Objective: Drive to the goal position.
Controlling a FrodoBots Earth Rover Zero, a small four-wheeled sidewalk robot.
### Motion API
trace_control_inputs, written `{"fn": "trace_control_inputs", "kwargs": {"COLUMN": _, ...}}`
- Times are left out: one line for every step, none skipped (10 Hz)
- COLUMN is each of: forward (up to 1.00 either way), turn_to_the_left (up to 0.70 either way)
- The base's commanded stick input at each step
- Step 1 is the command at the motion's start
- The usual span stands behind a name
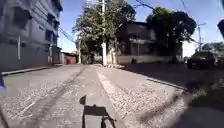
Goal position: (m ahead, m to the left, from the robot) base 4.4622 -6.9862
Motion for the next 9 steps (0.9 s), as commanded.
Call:
{"fn": "trace_control_inputs", "kwargs": {"forward": 0.66, "turn_to_the_left": -0.33}}
{"fn": "trace_control_inputs", "kwargs": {"forward": 0.66, "turn_to_the_left": -0.33}}
{"fn": "trace_control_inputs", "kwargs": {"forward": 0.66, "turn_to_the_left": -0.33}}
{"fn": "trace_control_inputs", "kwargs": {"forward": 0.66, "turn_to_the_left": -0.33}}
{"fn": "trace_control_inputs", "kwargs": {"forward": 0.66, "turn_to_the_left": -0.33}}
{"fn": "trace_control_inputs", "kwargs": {"forward": 0.66, "turn_to_the_left": -0.33}}
{"fn": "trace_control_inputs", "kwargs": {"forward": 0.66, "turn_to_the_left": -0.33}}
{"fn": "trace_control_inputs", "kwargs": {"forward": 0.66, "turn_to_the_left": -0.33}}
{"fn": "trace_control_inputs", "kwargs": {"forward": 0.66, "turn_to_the_left": -0.33}}
